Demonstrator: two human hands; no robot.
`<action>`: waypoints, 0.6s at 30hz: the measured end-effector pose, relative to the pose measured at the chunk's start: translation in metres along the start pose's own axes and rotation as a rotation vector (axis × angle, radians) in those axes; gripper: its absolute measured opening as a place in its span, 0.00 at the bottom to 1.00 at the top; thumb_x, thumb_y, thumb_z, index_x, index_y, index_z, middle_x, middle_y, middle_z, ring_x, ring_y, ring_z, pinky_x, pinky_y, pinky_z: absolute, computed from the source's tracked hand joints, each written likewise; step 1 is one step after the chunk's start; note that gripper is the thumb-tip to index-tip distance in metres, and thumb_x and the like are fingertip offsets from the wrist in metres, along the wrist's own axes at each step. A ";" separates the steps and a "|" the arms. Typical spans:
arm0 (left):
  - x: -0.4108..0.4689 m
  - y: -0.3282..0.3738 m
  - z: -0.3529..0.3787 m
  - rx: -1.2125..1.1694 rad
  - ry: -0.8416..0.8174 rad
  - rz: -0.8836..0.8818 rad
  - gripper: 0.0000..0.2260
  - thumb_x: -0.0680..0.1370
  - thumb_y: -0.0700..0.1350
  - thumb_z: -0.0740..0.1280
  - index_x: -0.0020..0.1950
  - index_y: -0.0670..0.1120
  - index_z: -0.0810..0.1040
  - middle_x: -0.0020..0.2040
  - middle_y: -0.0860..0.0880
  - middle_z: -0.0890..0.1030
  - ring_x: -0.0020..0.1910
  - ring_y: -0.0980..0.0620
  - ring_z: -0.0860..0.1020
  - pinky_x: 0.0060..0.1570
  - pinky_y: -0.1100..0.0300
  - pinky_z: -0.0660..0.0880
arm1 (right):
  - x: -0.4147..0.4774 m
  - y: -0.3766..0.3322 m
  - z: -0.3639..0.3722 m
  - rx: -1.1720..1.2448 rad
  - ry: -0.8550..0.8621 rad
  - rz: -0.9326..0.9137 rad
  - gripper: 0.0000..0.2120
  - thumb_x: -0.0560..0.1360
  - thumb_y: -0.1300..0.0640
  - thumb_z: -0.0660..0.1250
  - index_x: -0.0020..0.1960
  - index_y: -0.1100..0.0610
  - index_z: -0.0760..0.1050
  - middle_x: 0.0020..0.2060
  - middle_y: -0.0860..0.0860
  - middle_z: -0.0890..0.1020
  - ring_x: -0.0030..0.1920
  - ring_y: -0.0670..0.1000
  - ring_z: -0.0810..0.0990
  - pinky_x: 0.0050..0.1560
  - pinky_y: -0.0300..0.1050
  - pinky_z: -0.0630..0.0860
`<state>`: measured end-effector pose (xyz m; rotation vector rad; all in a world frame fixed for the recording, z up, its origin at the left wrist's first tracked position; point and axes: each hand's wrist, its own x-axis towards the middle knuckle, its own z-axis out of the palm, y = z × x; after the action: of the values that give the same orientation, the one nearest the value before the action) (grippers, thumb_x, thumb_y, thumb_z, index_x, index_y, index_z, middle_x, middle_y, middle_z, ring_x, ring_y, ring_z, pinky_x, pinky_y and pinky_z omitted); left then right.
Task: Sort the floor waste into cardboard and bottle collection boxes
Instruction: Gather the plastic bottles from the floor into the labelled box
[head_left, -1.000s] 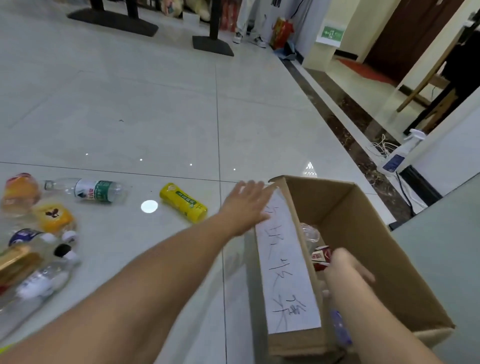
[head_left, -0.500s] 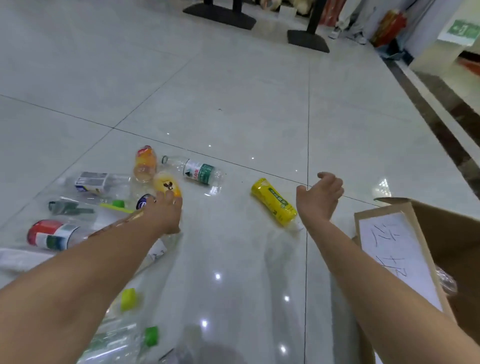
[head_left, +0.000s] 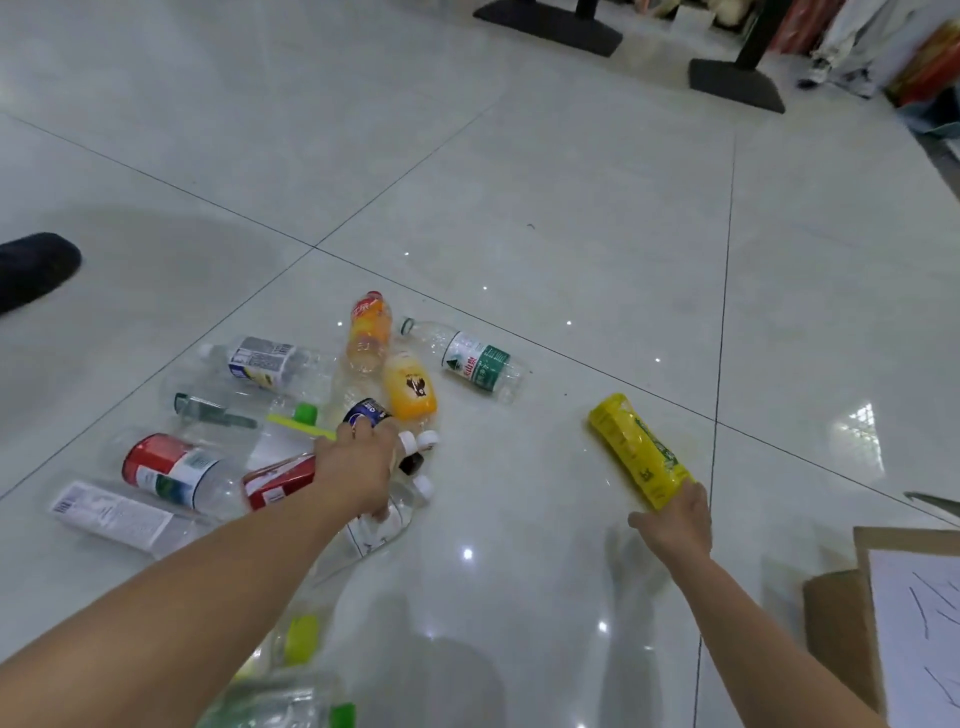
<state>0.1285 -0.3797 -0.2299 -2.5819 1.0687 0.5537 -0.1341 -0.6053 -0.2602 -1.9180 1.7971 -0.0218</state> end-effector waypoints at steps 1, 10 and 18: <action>0.001 0.000 0.000 -0.014 0.000 0.005 0.44 0.66 0.55 0.76 0.75 0.51 0.54 0.69 0.44 0.64 0.68 0.44 0.65 0.62 0.48 0.67 | 0.005 0.002 -0.002 -0.021 0.004 -0.006 0.45 0.66 0.54 0.74 0.75 0.62 0.54 0.73 0.58 0.61 0.72 0.59 0.63 0.70 0.56 0.64; -0.009 0.032 -0.011 -0.041 0.106 0.184 0.25 0.73 0.49 0.66 0.70 0.54 0.67 0.68 0.45 0.67 0.68 0.44 0.65 0.66 0.47 0.63 | 0.023 0.016 -0.003 -0.121 -0.091 0.169 0.36 0.70 0.46 0.72 0.70 0.60 0.61 0.66 0.61 0.66 0.68 0.61 0.65 0.67 0.53 0.65; -0.047 0.107 -0.018 0.149 0.347 0.864 0.19 0.62 0.41 0.72 0.52 0.53 0.81 0.55 0.46 0.77 0.59 0.45 0.76 0.70 0.48 0.59 | -0.012 0.036 0.015 0.201 -0.285 0.315 0.16 0.72 0.64 0.67 0.57 0.69 0.70 0.48 0.63 0.79 0.41 0.57 0.76 0.34 0.42 0.72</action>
<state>0.0245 -0.4314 -0.2056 -2.0252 2.2568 0.1688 -0.1637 -0.5888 -0.2828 -1.4062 1.8034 0.1650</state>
